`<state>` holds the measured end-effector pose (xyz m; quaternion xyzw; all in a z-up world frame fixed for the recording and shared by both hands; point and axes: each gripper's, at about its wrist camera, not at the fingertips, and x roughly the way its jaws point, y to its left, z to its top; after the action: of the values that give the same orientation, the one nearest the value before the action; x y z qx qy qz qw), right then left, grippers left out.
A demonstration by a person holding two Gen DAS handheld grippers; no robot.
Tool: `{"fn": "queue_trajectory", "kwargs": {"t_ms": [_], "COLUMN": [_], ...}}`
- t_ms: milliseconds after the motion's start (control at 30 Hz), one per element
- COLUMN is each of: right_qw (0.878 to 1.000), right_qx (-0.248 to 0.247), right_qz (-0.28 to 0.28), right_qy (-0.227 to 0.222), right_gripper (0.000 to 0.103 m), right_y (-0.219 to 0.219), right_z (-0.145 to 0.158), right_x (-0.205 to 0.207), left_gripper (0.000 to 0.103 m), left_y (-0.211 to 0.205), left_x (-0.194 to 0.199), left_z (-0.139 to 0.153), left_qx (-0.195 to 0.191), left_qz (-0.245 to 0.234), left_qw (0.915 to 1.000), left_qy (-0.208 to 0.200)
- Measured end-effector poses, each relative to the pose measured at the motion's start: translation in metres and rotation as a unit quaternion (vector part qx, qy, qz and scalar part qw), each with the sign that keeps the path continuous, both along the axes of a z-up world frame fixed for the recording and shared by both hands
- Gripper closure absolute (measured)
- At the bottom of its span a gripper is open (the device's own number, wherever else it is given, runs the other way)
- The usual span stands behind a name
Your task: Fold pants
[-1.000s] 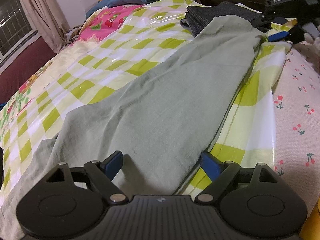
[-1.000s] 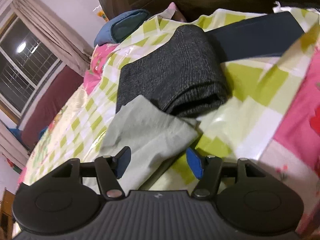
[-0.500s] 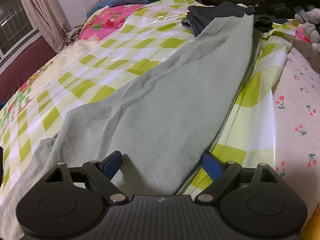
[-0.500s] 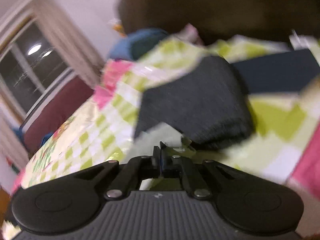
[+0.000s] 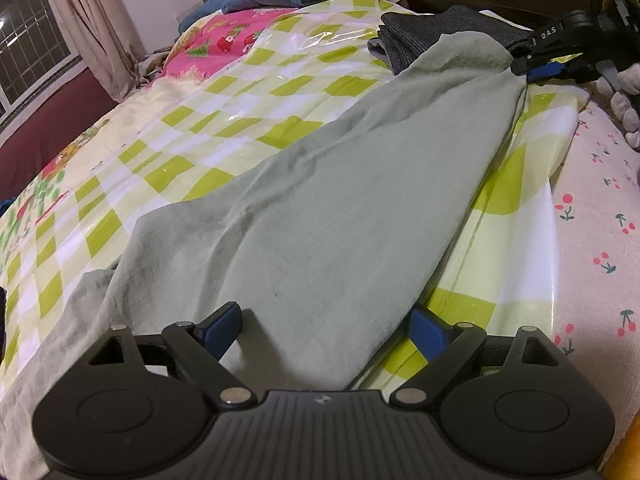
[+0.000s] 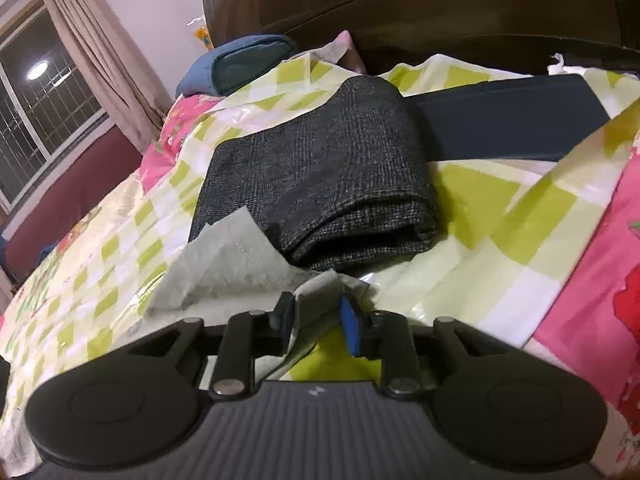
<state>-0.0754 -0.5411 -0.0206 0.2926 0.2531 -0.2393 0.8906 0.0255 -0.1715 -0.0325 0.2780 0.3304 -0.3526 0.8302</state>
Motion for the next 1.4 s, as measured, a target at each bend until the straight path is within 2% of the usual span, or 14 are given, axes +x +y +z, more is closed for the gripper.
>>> {"fn": "queue_trajectory", "kwargs": {"t_ms": [233, 367, 467, 600, 667, 767, 867, 900, 967, 1033, 1133, 1233, 1333, 1400], "right_qw": [1.000, 0.997, 0.996, 0.992, 0.991, 0.984, 0.982, 0.981, 0.980, 0.982, 0.990, 0.991, 0.993, 0.995], "right_qx": [0.016, 0.066, 0.066, 0.121, 0.129, 0.169, 0.178, 0.182, 0.188, 0.174, 0.131, 0.119, 0.079, 0.036], "right_qz": [-0.004, 0.024, 0.043, 0.031, 0.032, 0.044, 0.048, 0.047, 0.037, 0.028, 0.009, 0.010, 0.035, 0.049], "right_qy": [0.008, 0.020, 0.048, 0.021, 0.011, -0.032, -0.030, -0.037, -0.052, -0.060, -0.058, -0.060, -0.075, -0.079], "right_gripper": [0.068, 0.061, 0.059, 0.054, 0.054, 0.054, 0.052, 0.048, 0.046, 0.049, 0.063, 0.064, 0.065, 0.065], "right_y": [0.006, 0.003, 0.003, -0.007, -0.008, -0.012, -0.016, -0.017, -0.020, -0.017, -0.015, -0.013, 0.003, 0.015], "right_z": [0.004, 0.008, 0.004, -0.005, -0.006, -0.009, -0.015, -0.017, -0.022, -0.018, -0.016, -0.019, -0.003, 0.005], "right_x": [-0.008, -0.002, 0.008, 0.013, 0.011, -0.004, 0.000, 0.003, 0.009, 0.010, 0.008, 0.009, 0.008, 0.010], "left_gripper": [0.001, 0.001, 0.001, 0.001, 0.001, 0.001, 0.001, 0.001, 0.001, 0.001, 0.001, 0.001, 0.001, 0.001], "left_y": [0.000, 0.000, 0.000, -0.001, 0.000, 0.000, 0.001, 0.000, 0.000, 0.000, 0.000, 0.000, -0.001, -0.001], "left_x": [0.001, 0.000, 0.000, -0.001, 0.000, 0.000, 0.002, 0.002, 0.001, 0.001, 0.001, 0.003, 0.002, 0.003], "left_z": [0.000, -0.001, 0.000, 0.000, 0.000, 0.000, -0.001, -0.001, 0.000, 0.000, 0.000, -0.001, -0.001, -0.003], "left_qx": [-0.001, -0.001, -0.004, -0.003, -0.003, -0.003, -0.005, -0.005, -0.004, -0.001, 0.001, -0.001, 0.001, 0.002], "left_qz": [0.000, 0.000, 0.002, 0.001, 0.000, -0.002, 0.000, 0.000, 0.000, -0.002, -0.006, -0.004, -0.004, -0.004], "left_qw": [1.0000, 1.0000, 1.0000, 1.0000, 1.0000, 1.0000, 1.0000, 1.0000, 1.0000, 1.0000, 1.0000, 1.0000, 1.0000, 1.0000], "left_qy": [0.001, 0.002, 0.004, 0.001, 0.002, 0.001, 0.005, 0.006, 0.005, 0.002, 0.000, 0.006, 0.004, 0.004]}}
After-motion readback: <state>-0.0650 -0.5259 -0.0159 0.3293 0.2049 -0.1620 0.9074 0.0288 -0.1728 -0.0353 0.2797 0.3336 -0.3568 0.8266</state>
